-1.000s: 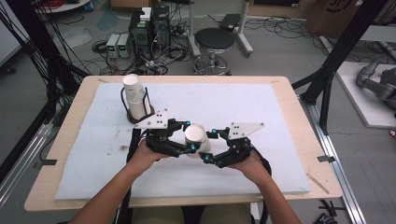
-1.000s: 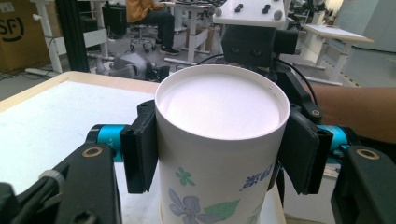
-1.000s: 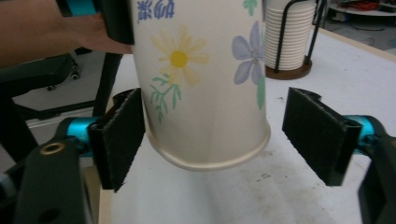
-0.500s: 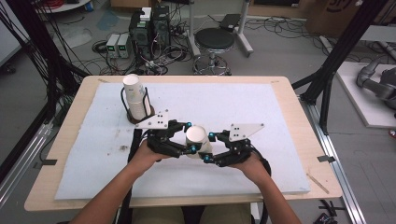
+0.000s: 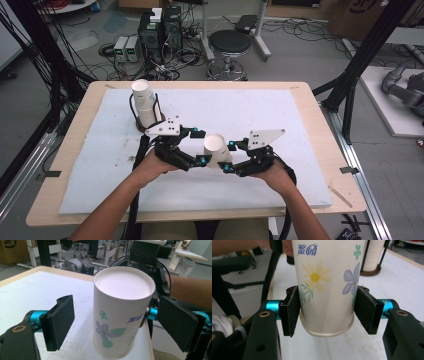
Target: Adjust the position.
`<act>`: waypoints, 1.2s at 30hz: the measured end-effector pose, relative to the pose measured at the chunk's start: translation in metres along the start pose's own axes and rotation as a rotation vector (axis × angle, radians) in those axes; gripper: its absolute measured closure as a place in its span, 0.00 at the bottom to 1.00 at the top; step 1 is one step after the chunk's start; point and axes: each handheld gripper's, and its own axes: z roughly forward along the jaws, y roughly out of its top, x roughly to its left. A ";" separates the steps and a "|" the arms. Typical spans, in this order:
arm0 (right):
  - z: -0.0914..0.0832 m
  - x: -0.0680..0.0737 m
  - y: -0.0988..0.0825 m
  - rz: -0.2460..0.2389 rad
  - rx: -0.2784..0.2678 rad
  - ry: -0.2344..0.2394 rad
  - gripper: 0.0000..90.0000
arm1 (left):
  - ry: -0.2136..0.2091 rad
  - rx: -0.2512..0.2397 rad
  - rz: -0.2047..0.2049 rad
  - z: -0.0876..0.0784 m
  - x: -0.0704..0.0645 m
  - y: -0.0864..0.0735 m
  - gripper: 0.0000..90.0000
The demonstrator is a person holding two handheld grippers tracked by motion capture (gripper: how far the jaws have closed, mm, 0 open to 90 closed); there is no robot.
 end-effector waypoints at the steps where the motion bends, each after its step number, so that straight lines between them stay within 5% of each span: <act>1: 0.000 0.000 0.000 0.000 0.000 0.000 0.45 | 0.001 0.005 0.002 -0.001 0.000 0.001 0.17; 5: -0.001 -0.002 0.002 -0.024 0.081 -0.003 0.46 | -0.010 0.050 0.014 -0.005 0.002 0.007 0.17; 22: 0.009 0.000 0.025 -0.130 0.277 0.030 0.45 | -0.048 0.207 0.041 0.005 0.003 0.011 0.18; 36: 0.021 0.002 0.039 -0.177 0.437 0.054 0.45 | -0.097 0.285 0.053 0.015 0.003 0.008 0.34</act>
